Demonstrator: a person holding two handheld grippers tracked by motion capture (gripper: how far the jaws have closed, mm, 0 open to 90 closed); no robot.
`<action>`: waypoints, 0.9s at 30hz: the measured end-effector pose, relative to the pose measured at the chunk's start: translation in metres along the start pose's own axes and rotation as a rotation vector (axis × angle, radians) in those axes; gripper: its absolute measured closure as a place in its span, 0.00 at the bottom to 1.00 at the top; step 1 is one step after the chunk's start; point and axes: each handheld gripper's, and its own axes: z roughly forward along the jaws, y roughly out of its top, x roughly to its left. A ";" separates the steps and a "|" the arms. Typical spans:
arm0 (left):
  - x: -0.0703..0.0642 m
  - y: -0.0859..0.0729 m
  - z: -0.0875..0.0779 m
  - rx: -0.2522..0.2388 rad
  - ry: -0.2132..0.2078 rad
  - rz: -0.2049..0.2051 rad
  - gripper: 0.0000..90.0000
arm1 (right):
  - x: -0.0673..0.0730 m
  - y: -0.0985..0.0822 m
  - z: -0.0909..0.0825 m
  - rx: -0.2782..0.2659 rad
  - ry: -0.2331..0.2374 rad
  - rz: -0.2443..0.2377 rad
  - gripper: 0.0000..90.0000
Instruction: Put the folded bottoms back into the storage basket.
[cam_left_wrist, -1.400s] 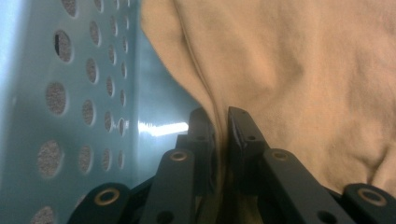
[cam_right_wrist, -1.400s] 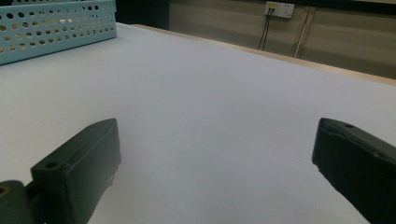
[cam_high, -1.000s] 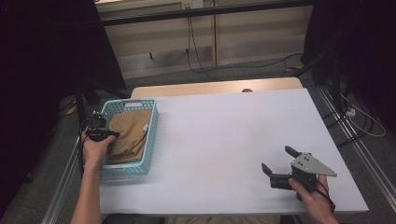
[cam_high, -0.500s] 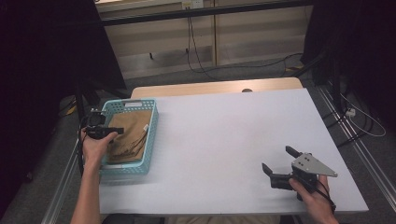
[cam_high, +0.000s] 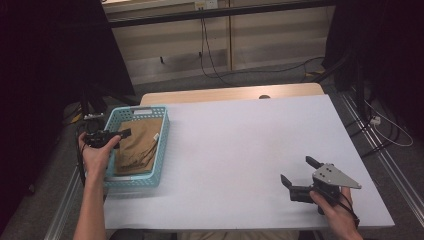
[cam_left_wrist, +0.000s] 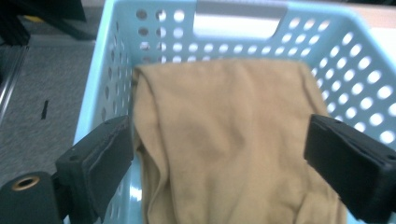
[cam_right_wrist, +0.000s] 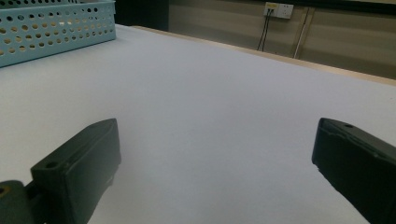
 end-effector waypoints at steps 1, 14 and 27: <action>0.000 0.001 -0.001 -0.019 -0.009 -0.008 0.07 | 0.000 0.000 0.000 -0.001 0.000 -0.001 0.01; -0.014 0.001 -0.020 -0.097 -0.084 0.052 0.07 | -0.001 0.000 0.001 -0.003 -0.001 0.000 0.01; -0.027 -0.005 -0.055 -0.159 -0.140 0.122 0.06 | 0.001 0.001 0.005 0.007 -0.005 -0.008 0.01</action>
